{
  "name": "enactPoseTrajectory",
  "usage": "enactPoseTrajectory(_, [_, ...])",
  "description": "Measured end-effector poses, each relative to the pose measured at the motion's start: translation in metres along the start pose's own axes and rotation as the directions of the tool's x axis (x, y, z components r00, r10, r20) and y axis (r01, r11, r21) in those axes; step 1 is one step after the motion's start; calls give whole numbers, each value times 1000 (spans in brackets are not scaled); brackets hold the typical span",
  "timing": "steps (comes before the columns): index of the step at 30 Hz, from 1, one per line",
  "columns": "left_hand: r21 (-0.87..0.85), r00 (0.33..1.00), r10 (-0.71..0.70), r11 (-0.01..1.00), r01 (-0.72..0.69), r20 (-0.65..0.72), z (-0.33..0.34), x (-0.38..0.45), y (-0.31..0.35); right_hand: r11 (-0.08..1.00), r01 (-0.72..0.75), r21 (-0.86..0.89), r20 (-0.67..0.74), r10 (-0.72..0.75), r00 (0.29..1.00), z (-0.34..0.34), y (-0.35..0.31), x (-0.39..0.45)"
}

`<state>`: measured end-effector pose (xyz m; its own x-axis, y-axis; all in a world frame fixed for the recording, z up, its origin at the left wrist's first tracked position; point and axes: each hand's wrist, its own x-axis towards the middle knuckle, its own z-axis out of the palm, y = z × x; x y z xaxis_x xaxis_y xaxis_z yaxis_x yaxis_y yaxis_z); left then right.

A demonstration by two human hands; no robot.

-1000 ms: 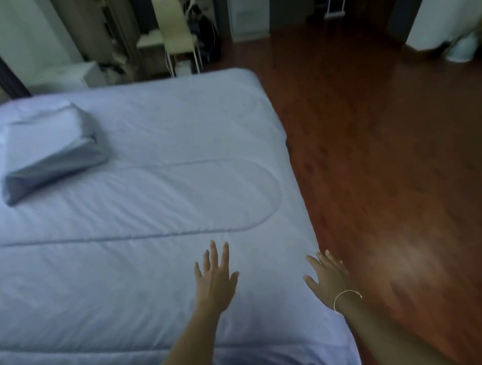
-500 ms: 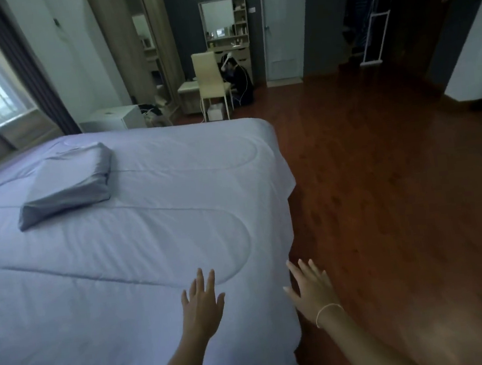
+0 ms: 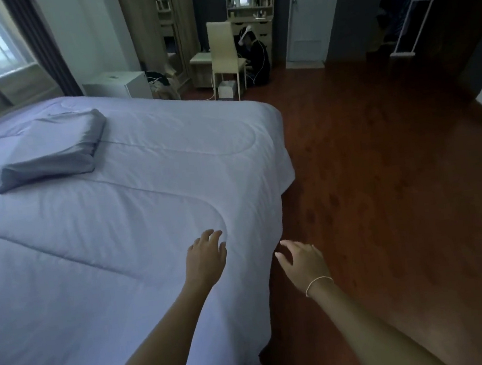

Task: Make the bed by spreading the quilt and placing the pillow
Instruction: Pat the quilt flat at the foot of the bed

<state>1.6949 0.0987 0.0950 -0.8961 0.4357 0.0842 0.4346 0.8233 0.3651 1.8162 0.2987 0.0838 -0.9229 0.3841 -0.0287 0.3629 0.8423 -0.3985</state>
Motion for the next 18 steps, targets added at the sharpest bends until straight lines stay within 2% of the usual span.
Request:
enactPoseTrajectory(6, [-40, 998, -44, 998, 42, -43, 27, 98, 8, 999, 35, 15, 66, -36, 997, -11, 24, 112])
enactPoseTrajectory(11, [-75, 992, -127, 989, 128, 8, 51, 195, 15, 999, 10, -32, 136, -6, 991, -27, 55, 216])
enactPoseTrajectory(18, [-95, 994, -107, 989, 109, 25, 79, 332, 54, 1000, -13, -20, 85, 15, 996, -59, 97, 361])
